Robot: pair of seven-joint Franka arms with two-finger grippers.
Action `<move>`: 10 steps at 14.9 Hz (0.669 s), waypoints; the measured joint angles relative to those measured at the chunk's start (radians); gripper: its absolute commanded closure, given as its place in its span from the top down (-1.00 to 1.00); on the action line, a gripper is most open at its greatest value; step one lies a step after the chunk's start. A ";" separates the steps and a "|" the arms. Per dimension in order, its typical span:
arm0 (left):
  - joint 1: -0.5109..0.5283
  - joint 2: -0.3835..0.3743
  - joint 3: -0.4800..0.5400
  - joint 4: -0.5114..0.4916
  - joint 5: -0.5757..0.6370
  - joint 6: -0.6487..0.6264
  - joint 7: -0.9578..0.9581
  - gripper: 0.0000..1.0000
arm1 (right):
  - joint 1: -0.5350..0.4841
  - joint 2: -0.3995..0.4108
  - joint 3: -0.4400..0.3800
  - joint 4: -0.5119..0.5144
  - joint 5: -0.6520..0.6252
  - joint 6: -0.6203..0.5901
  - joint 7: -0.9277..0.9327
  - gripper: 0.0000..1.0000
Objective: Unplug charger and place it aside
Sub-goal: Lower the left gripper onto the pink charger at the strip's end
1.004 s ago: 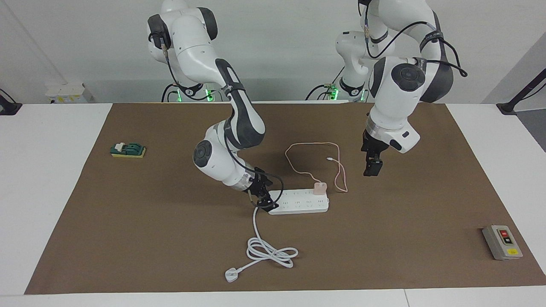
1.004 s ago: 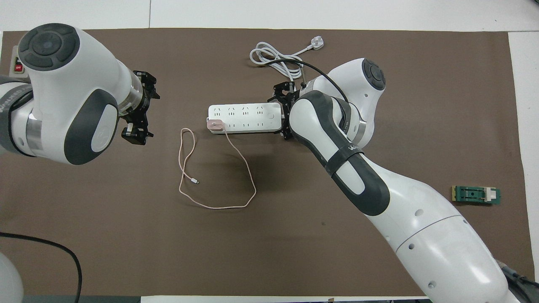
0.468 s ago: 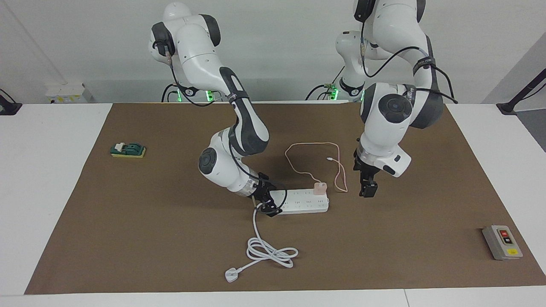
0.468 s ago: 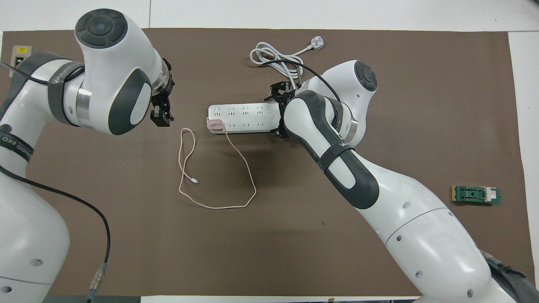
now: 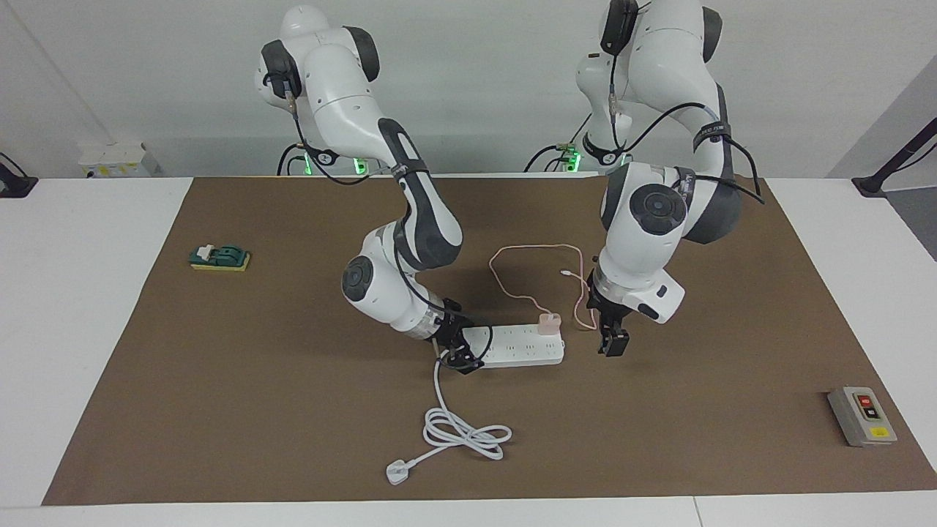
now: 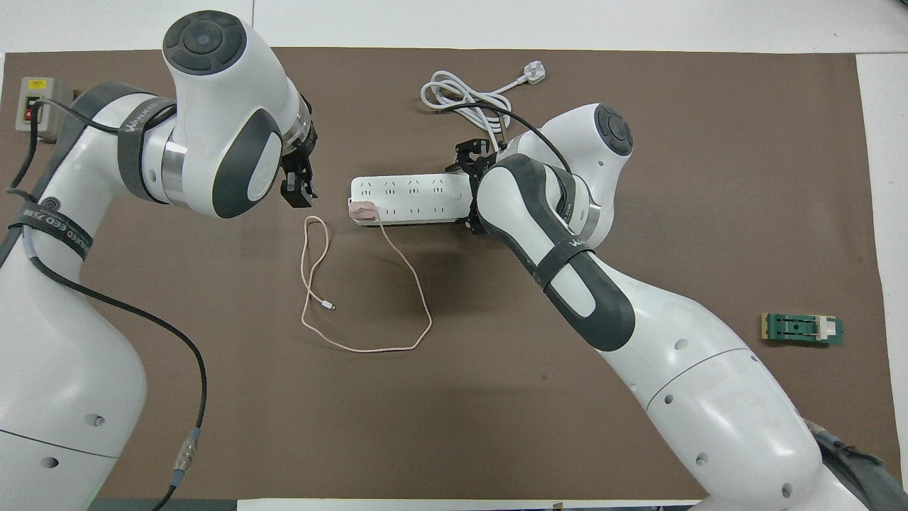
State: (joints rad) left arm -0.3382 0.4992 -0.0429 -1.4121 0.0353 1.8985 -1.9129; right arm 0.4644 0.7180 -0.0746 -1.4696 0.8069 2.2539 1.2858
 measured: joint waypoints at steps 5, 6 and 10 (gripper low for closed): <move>-0.020 0.001 -0.002 -0.043 -0.026 0.078 -0.023 1.00 | -0.001 0.005 -0.003 -0.003 0.051 0.003 0.001 1.00; -0.026 0.001 -0.003 -0.054 -0.028 0.089 -0.025 1.00 | -0.001 0.005 -0.003 -0.003 0.053 0.004 0.001 1.00; -0.044 0.001 -0.004 -0.093 -0.029 0.112 -0.031 1.00 | -0.001 0.005 -0.003 -0.005 0.054 0.003 0.001 0.04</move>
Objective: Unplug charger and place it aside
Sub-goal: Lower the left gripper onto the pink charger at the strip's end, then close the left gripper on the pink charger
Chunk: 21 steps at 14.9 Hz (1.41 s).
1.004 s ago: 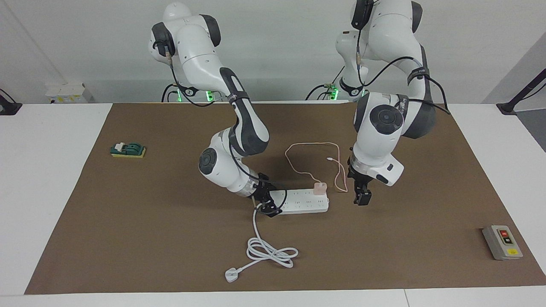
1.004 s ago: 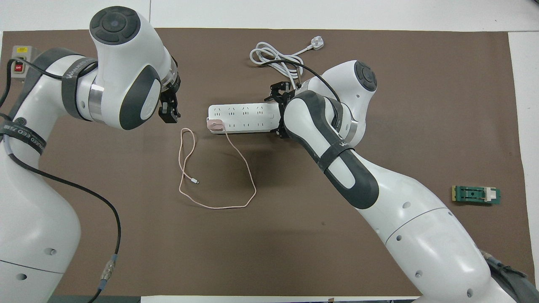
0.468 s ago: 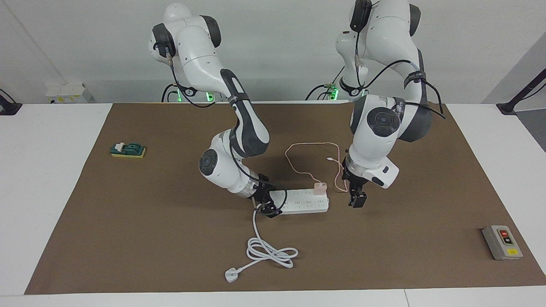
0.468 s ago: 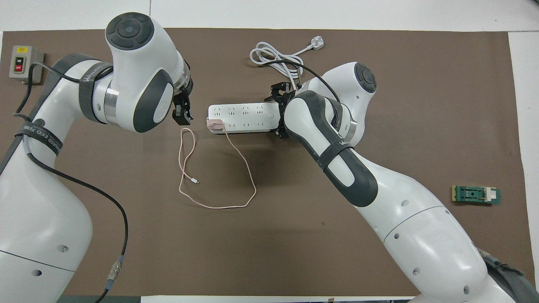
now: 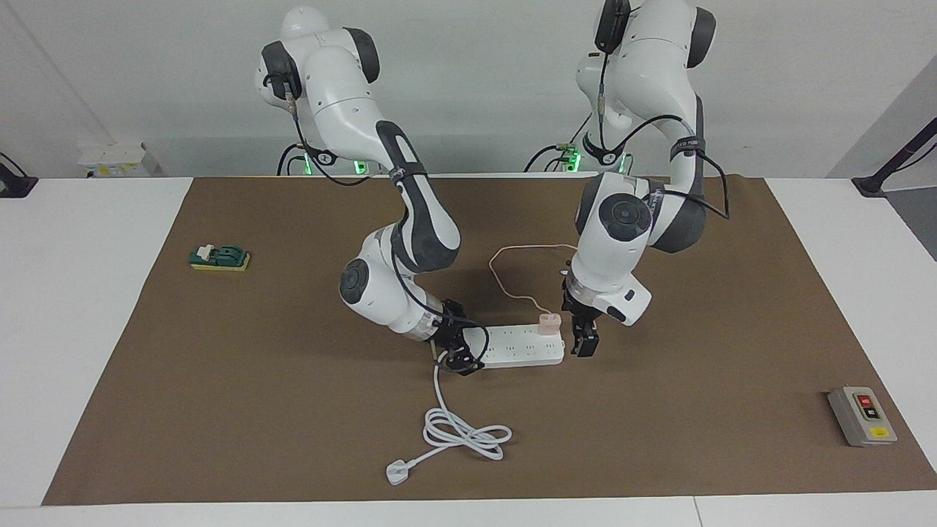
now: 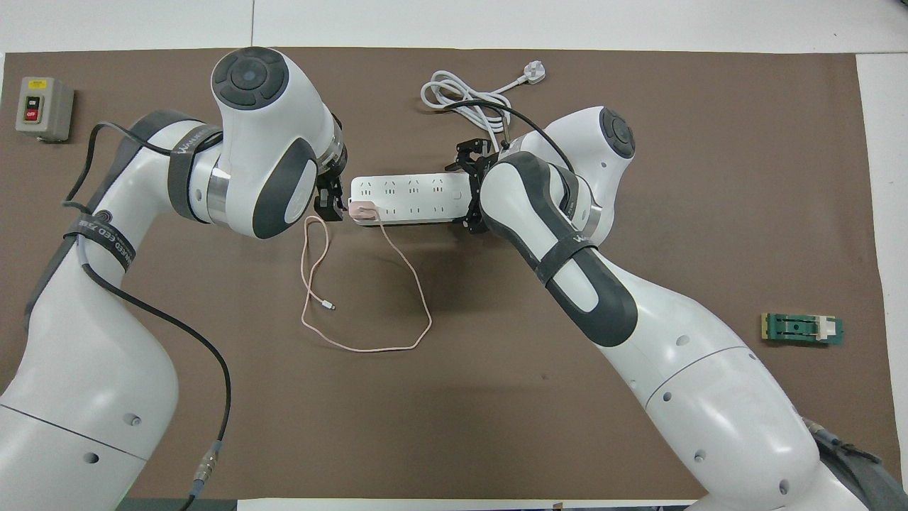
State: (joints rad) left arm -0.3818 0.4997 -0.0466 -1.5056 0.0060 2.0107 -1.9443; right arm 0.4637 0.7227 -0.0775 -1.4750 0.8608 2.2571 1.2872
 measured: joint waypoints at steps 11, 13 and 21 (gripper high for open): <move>-0.041 -0.032 -0.003 -0.126 -0.002 0.104 -0.039 1.00 | 0.000 -0.002 0.000 -0.002 0.000 0.000 0.001 -1.00; -0.041 -0.037 -0.003 -0.139 -0.002 0.113 -0.039 1.00 | 0.000 -0.002 0.000 -0.002 0.000 0.000 0.001 -1.00; -0.042 -0.053 -0.002 -0.170 -0.002 0.117 -0.059 0.60 | 0.000 -0.002 0.000 -0.002 0.000 0.001 0.001 -1.00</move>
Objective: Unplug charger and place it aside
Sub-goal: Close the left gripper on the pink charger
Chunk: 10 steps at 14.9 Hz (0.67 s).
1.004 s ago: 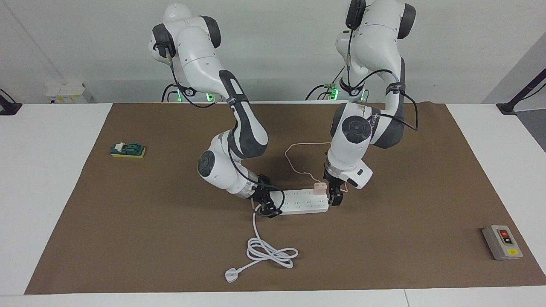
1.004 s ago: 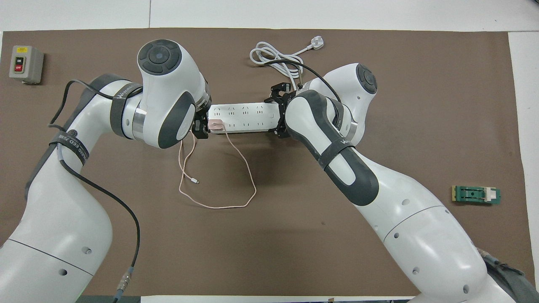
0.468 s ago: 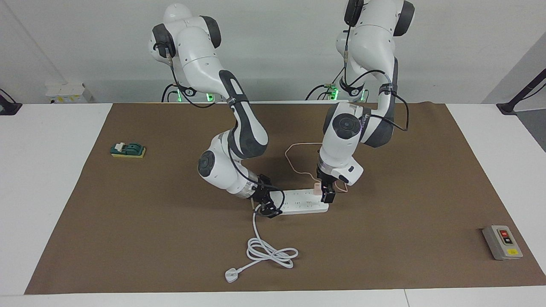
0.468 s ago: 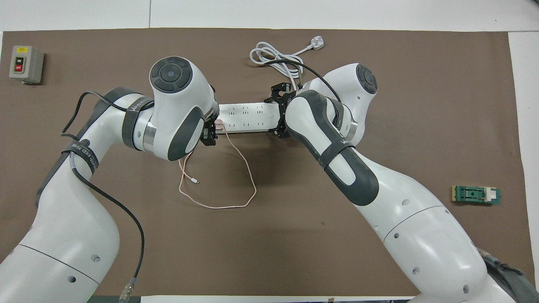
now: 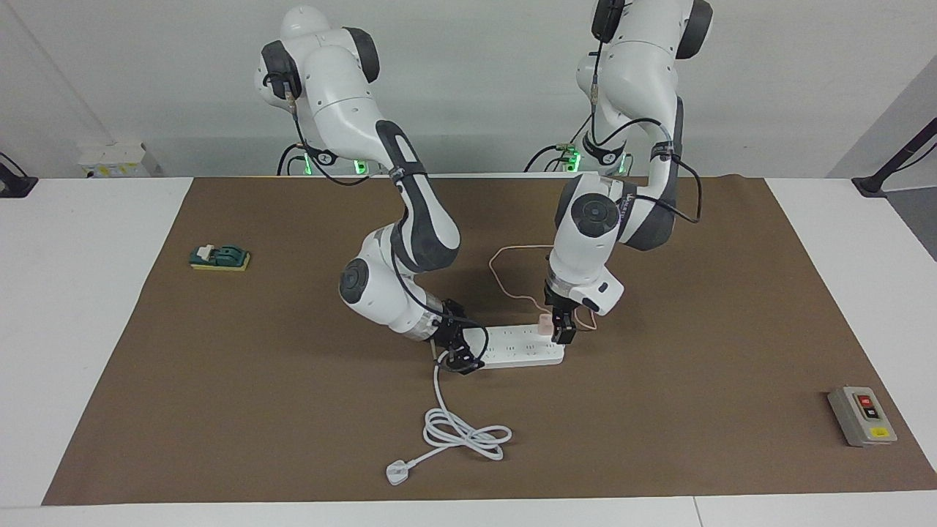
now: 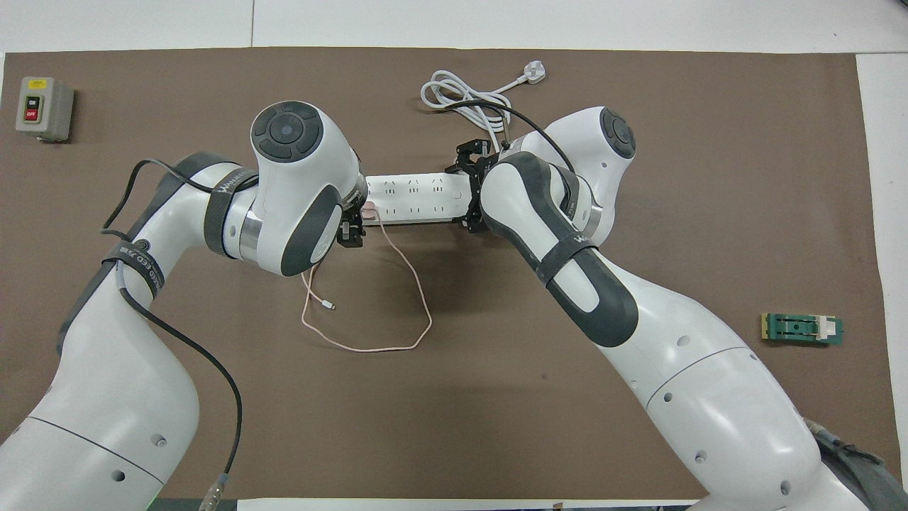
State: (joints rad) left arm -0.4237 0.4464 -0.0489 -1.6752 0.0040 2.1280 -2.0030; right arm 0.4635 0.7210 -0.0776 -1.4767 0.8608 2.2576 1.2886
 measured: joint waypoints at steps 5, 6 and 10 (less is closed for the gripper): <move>-0.007 0.000 -0.001 -0.001 0.000 0.020 -0.043 0.17 | 0.000 0.000 0.000 0.000 0.000 0.000 0.000 -1.00; -0.010 0.000 -0.001 -0.002 0.000 0.023 -0.050 -0.19 | 0.000 0.000 0.000 0.000 0.000 0.000 0.000 -1.00; -0.017 0.000 -0.001 -0.011 0.000 0.037 -0.062 -0.92 | 0.000 0.000 0.000 0.000 0.000 0.000 0.000 -1.00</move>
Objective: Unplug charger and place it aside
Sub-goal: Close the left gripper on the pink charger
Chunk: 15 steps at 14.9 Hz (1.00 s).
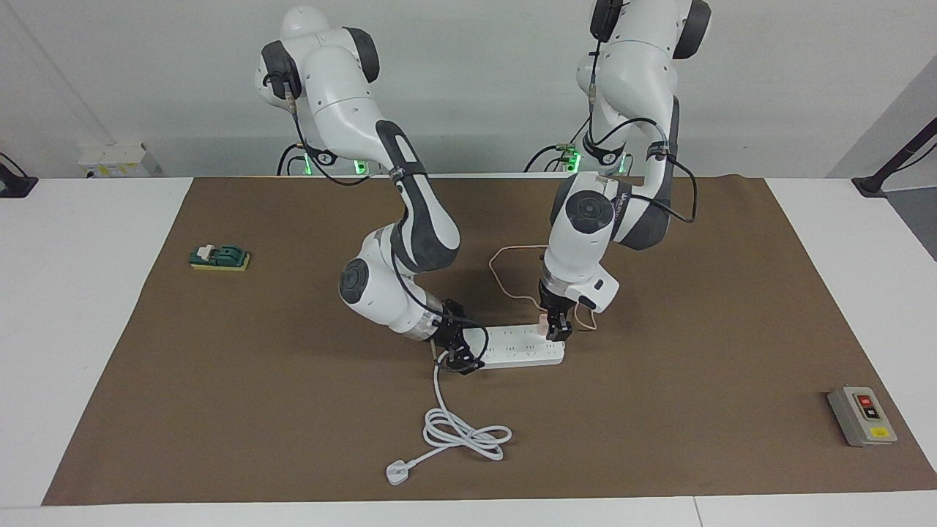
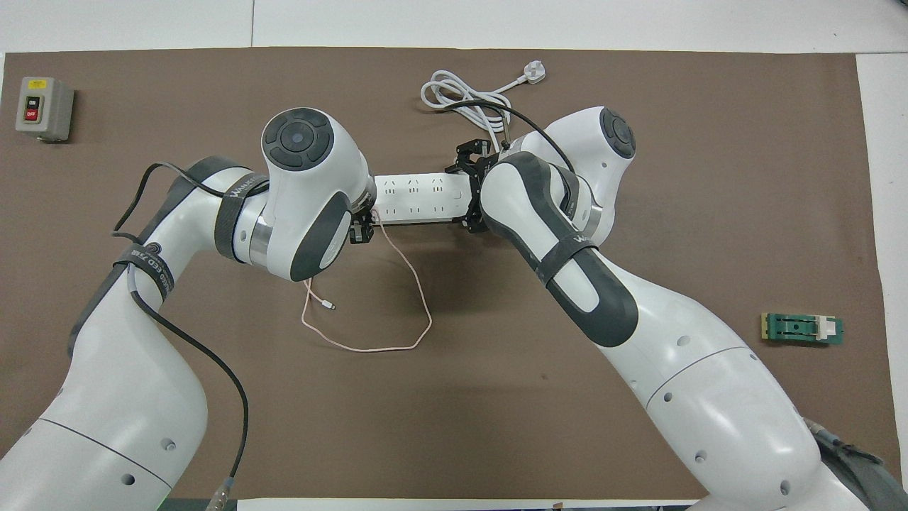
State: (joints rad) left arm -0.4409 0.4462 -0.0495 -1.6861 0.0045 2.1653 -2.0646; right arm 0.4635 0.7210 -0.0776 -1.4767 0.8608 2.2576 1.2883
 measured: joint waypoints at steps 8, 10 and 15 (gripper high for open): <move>0.000 -0.010 0.000 -0.018 0.004 0.019 0.002 -1.00 | 0.000 0.000 0.000 0.000 0.000 0.000 0.000 -1.00; 0.000 -0.010 0.000 -0.015 0.005 0.015 0.004 -1.00 | 0.000 0.000 0.000 0.000 0.000 0.000 0.000 -1.00; 0.000 -0.012 0.000 0.032 0.005 -0.057 0.011 -1.00 | 0.000 0.000 0.000 0.000 0.000 0.001 0.000 -1.00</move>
State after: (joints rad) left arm -0.4410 0.4345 -0.0493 -1.6542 0.0097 2.1083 -2.0541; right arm 0.4636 0.7212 -0.0774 -1.4768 0.8610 2.2584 1.2882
